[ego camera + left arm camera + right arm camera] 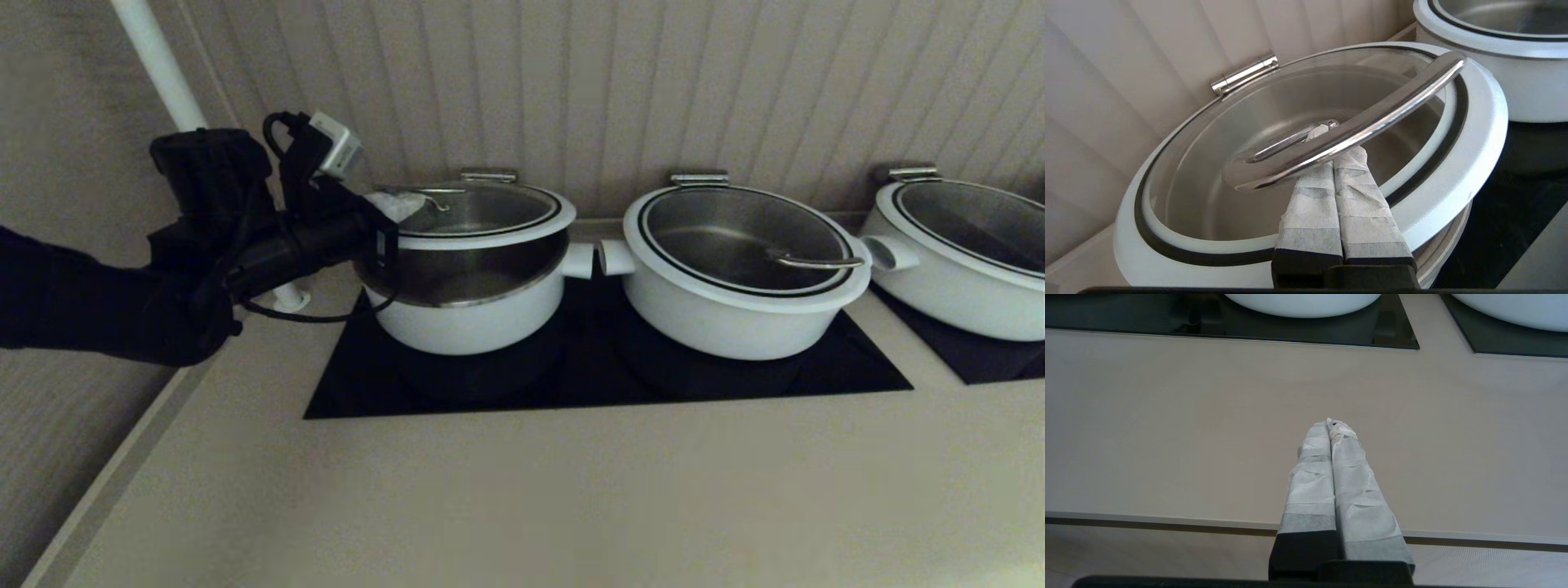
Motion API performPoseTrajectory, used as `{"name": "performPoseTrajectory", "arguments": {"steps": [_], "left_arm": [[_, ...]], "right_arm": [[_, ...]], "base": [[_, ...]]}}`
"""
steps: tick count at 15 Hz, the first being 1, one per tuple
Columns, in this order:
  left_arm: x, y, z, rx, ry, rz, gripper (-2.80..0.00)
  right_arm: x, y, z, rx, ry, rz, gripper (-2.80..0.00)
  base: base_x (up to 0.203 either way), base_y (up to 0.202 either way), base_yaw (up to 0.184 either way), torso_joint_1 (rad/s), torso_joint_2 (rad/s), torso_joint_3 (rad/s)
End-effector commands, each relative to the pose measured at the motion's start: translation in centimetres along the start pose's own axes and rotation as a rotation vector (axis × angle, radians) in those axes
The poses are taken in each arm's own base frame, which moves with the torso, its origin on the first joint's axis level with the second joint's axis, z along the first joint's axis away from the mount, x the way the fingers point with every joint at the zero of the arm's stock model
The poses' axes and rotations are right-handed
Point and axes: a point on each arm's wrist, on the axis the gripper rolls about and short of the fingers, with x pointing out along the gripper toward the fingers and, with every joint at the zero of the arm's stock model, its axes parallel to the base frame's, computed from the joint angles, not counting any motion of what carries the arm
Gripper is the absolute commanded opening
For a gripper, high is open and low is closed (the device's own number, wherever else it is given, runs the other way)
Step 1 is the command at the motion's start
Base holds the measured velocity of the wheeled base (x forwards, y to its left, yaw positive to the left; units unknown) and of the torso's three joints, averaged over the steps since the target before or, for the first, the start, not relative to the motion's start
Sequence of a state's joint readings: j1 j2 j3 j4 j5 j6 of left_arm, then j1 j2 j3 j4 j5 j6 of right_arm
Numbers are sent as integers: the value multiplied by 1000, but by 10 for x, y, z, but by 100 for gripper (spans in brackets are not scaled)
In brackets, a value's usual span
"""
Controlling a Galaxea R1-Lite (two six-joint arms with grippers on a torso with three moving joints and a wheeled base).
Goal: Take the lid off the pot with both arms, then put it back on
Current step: Hold the pot lid with the right arm
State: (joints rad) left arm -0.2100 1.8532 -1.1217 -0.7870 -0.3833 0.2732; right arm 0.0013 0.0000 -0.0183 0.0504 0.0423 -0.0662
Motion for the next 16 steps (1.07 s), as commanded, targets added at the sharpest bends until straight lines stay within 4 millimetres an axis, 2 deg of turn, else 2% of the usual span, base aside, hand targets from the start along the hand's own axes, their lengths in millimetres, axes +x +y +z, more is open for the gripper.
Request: {"name": "performPoseTrajectory", "arguments": {"steps": [1, 11, 13, 16], "left_arm": [[-1, 0, 3, 7, -13, 2, -280], [0, 0, 0, 3, -4, -1, -280], [0, 0, -1, 2, -3, -1, -280], [0, -1, -2, 1, 1, -4, -280]], "right_arm": [[0, 0, 0, -10, 1, 3, -280], [-1, 0, 2, -69, -4, 17, -280], [-2, 0, 14, -62, -17, 46, -280], [7, -1, 43, -46, 10, 99, -280]], "base": [[0, 0, 0, 0, 0, 0], [0, 0, 0, 0, 0, 0], [0, 0, 0, 0, 0, 0], [0, 0, 0, 0, 0, 0]]}}
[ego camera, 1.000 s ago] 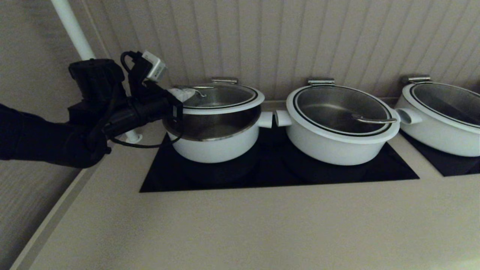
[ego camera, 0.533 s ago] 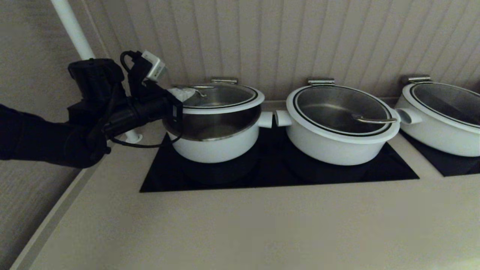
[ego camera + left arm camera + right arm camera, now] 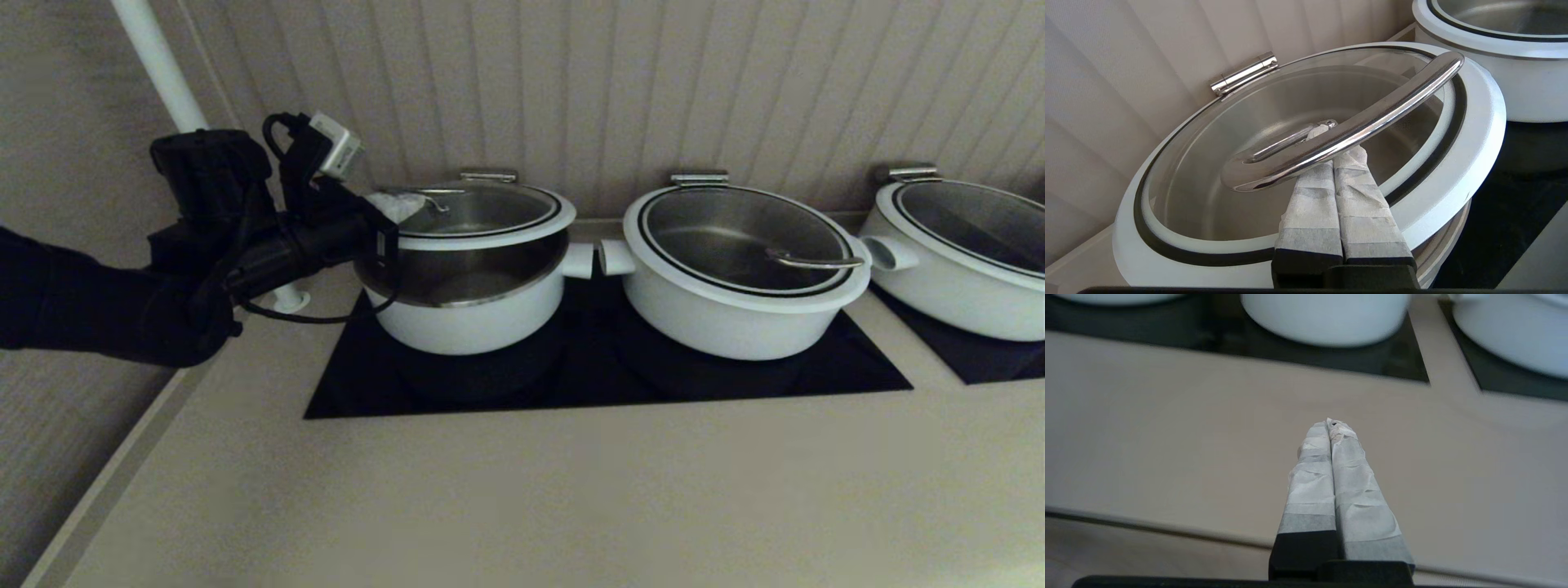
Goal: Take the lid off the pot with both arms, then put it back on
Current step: Hold the pot lid with the right arm
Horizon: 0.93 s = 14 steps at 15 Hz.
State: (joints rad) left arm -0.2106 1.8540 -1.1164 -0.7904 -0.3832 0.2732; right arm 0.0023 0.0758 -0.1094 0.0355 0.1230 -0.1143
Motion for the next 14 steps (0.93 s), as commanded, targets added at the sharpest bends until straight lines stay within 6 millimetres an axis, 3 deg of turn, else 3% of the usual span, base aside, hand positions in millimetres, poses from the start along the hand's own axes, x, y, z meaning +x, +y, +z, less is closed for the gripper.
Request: {"name": "performPoseTrajectory", "arguments": {"steps": [1, 4, 7, 10, 14], "left_arm": [[0, 0, -1, 2, -1, -2, -280], [1, 0, -1, 0, 0, -2, -280], [1, 0, -3, -4, 4, -3, -280], [2, 0, -5, -8, 9, -2, -280], [3, 0, -6, -9, 11, -3, -280]], "right_arm": [[14, -4, 23, 9, 50, 51, -280], [48, -8, 54, -1, 71, 174, -280], [97, -12, 73, -39, 98, 256, -280], [142, -13, 81, -106, 80, 351, -280], [171, 2, 79, -160, 84, 539, -280]], "base": [[0, 0, 0, 0, 0, 0], [0, 0, 0, 0, 0, 0], [0, 0, 0, 0, 0, 0], [0, 0, 0, 0, 0, 0], [0, 0, 0, 0, 0, 0]]}}
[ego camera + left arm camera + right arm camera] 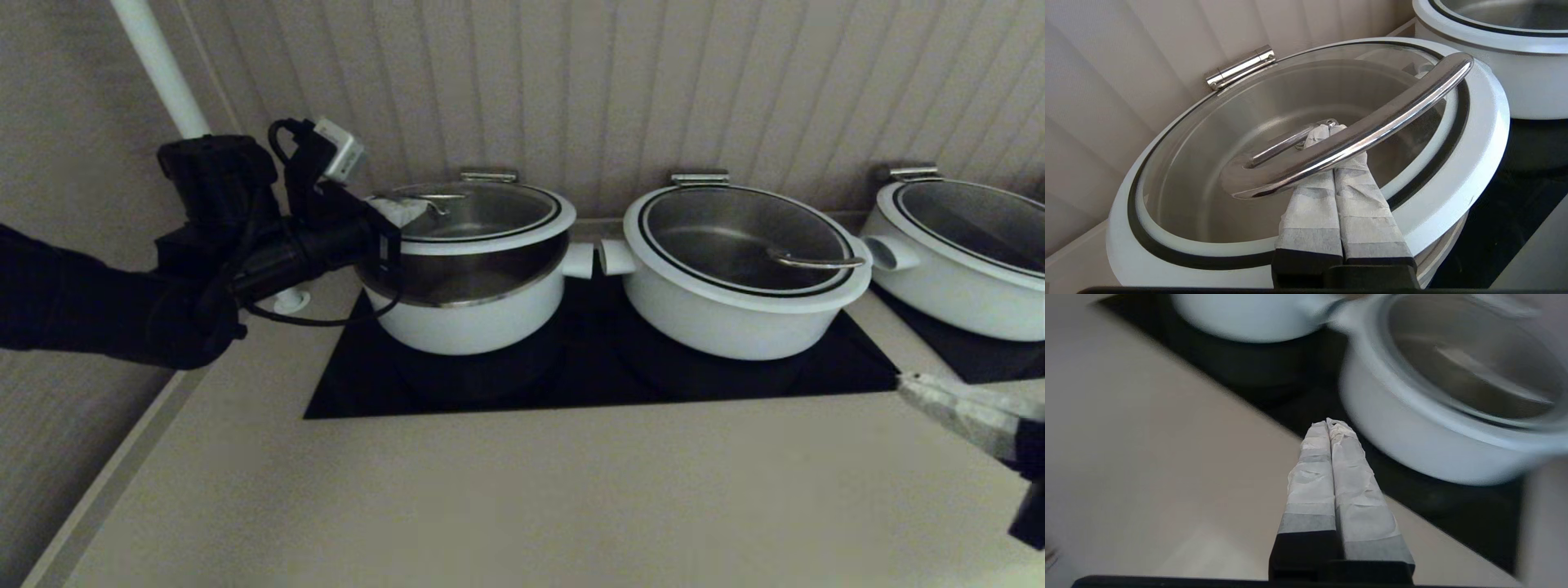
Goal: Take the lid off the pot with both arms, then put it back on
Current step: Hold the pot lid with the right arm
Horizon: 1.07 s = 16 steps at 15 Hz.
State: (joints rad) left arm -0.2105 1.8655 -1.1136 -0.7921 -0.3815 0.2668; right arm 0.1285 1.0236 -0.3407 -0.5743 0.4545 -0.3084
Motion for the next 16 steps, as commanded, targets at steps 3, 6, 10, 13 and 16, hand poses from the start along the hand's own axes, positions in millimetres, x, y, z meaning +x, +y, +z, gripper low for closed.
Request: {"name": "performPoseTrajectory", "arguments": {"steps": [3, 6, 10, 13, 16], "left_arm": [[1, 0, -1, 2, 0, -2, -280], [1, 0, -1, 2, -2, -1, -280], [1, 0, -1, 2, -2, -1, -280], [0, 0, 0, 3, -2, 1, -280], [-4, -3, -6, -9, 26, 11, -280]], "right_arm": [[45, 10, -19, 4, 108, 194, -280], [77, 15, -28, -3, 109, 256, -280], [123, 8, -16, -23, 48, 272, -280], [150, 2, -9, -34, 15, 266, -280], [174, 6, -3, -23, -48, 281, -280]], "base": [[0, 0, 0, 0, 0, 0], [0, 0, 0, 0, 0, 0], [0, 0, 0, 0, 0, 0], [0, 0, 0, 0, 0, 0], [0, 0, 0, 0, 0, 0]]}}
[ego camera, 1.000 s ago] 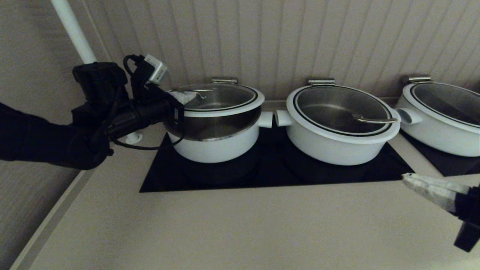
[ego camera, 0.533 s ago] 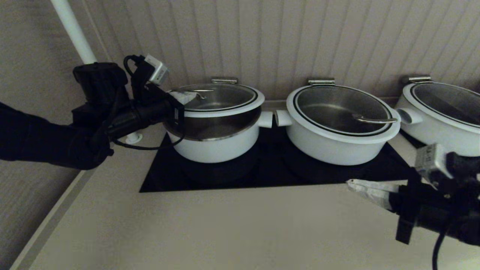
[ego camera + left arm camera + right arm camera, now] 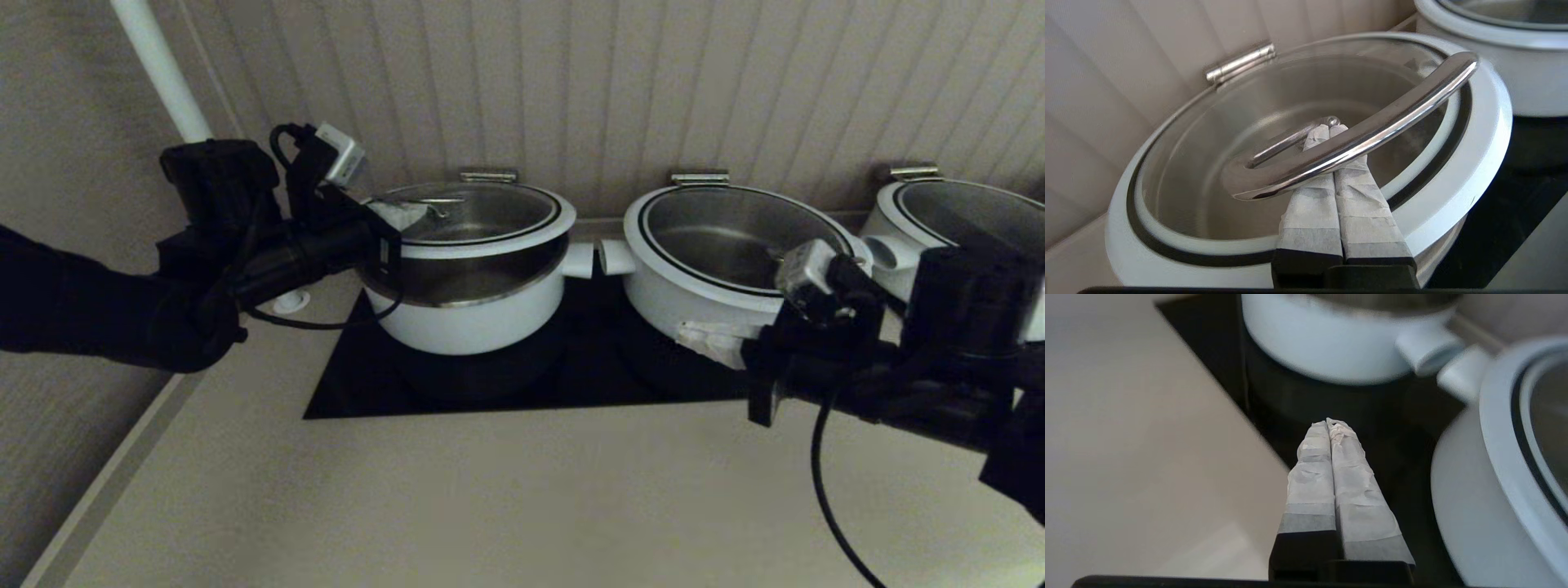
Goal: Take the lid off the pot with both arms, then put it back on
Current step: Hold the pot lid with the right arm
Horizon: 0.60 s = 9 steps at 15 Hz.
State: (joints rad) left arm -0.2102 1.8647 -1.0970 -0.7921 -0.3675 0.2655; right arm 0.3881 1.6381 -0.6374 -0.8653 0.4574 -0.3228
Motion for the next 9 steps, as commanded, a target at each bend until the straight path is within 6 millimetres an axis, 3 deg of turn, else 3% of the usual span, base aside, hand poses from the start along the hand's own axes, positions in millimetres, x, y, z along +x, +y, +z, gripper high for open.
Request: {"name": "performPoseTrajectory", "arguments": {"steps": [1, 9], "left_arm": [[-4, -3, -5, -4, 18, 1, -280], [-1, -1, -2, 1, 5, 4, -280]], "right_arm": [[27, -2, -5, 1, -33, 24, -280], [93, 13, -3, -62, -196, 82, -280]], "base": [[0, 0, 0, 0, 0, 0], [0, 0, 0, 0, 0, 0]]}}
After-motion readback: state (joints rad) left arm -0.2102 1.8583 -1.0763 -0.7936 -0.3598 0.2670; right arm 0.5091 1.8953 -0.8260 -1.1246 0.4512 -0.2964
